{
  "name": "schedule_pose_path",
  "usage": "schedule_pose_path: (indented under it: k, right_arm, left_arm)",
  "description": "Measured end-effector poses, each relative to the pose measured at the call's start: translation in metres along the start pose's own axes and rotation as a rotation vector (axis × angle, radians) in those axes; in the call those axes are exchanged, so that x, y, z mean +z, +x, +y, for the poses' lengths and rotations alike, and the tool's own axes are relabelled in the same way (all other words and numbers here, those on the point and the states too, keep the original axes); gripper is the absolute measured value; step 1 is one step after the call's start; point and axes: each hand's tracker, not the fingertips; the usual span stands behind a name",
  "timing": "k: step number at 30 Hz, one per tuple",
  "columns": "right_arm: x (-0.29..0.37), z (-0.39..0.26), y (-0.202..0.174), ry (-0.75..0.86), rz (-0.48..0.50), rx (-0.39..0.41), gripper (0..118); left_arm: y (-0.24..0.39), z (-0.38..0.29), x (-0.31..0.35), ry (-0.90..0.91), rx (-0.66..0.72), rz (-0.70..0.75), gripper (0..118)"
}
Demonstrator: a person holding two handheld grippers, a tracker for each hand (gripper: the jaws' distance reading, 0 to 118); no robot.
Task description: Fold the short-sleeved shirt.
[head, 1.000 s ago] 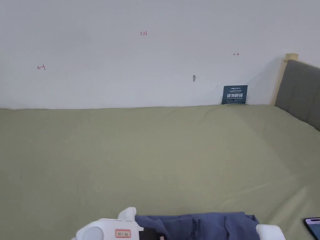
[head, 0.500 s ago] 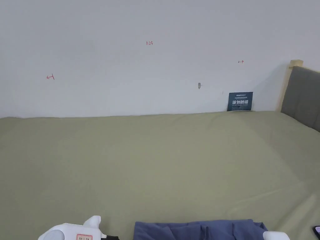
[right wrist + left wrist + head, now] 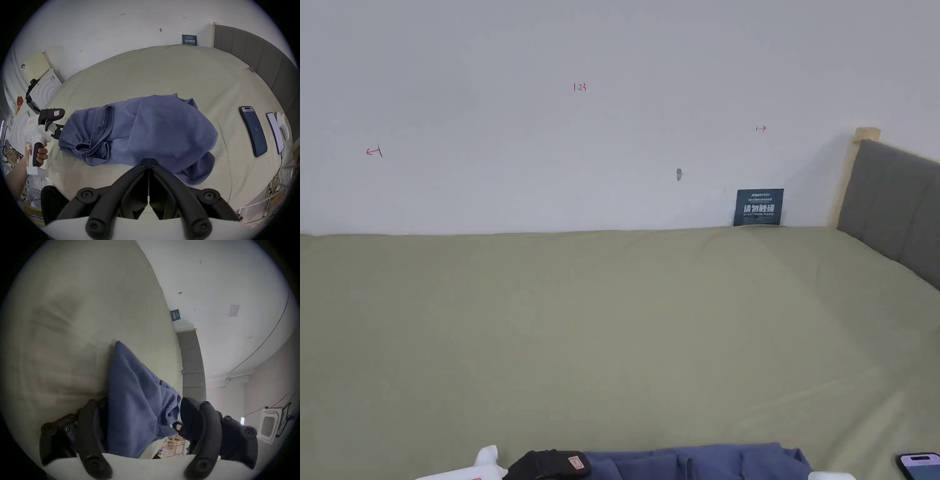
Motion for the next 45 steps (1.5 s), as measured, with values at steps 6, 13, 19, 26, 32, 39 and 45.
schedule_pose_path:
  k: [6, 13, 19, 26, 32, 39, 45]
  right_arm:
    - [-0.001, 0.000, 0.003, -0.004, -0.006, -0.003, 0]
    - [0.003, 0.000, 0.006, 0.010, -0.017, -0.014, 0]
    - [0.002, 0.002, -0.001, 0.012, -0.016, 0.010, 0]
    - [-0.002, 0.002, -0.017, 0.013, 0.005, 0.048, 0]
    - [-0.002, 0.001, -0.027, 0.015, 0.018, 0.064, 0]
    - [0.004, 0.003, -0.023, 0.033, 0.017, 0.057, 0]
    - [0.006, 0.004, -0.015, 0.034, 0.012, 0.027, 0]
  left_arm:
    - [0.000, -0.006, -0.002, -0.014, -0.139, 0.257, 9]
    - [0.037, 0.008, 0.043, 0.027, -0.161, 0.204, 8]
    - [0.066, 0.037, 0.132, 0.107, -0.295, 0.444, 8]
    - [0.096, 0.030, 0.195, 0.196, -0.413, 0.645, 8]
    - [0.111, 0.014, 0.150, 0.148, -0.443, 0.648, 8]
    - [0.135, -0.021, 0.056, -0.030, -0.504, 0.551, 8]
    - [0.133, -0.034, -0.005, -0.127, -0.500, 0.486, 33]
